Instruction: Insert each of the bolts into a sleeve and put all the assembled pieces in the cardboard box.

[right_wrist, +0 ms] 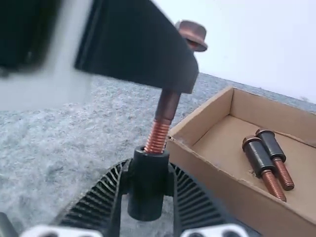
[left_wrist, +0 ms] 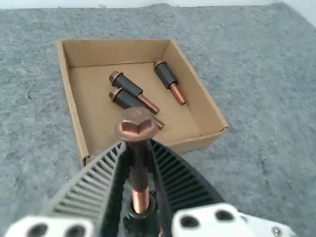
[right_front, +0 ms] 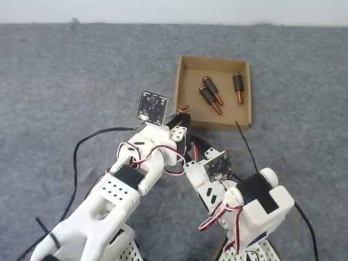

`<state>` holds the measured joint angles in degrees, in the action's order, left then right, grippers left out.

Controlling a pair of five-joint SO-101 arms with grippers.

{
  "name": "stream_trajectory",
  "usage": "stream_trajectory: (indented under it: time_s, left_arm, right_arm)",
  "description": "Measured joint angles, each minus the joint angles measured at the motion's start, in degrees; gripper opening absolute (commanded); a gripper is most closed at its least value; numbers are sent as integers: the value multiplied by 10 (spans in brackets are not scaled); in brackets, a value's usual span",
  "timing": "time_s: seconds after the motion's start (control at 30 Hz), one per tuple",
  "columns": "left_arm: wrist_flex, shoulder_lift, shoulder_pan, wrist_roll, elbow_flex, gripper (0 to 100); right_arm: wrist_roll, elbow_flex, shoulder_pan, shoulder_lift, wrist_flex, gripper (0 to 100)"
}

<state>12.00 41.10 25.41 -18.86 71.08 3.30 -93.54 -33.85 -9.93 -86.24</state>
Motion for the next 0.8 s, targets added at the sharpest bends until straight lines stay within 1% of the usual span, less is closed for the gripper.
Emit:
stream_trajectory:
  time_s: [0.23, 0.53, 0.8]
  left_arm:
    - [-10, -3, 3, 1, 4, 13]
    - [-7, 38, 9, 1, 76, 13]
    - [-12, 47, 9, 1, 89, 14]
  right_arm:
    - [0, 0, 6, 0, 0, 6]
    - [0, 0, 17, 0, -15, 6]
    - [0, 0, 16, 0, -17, 6]
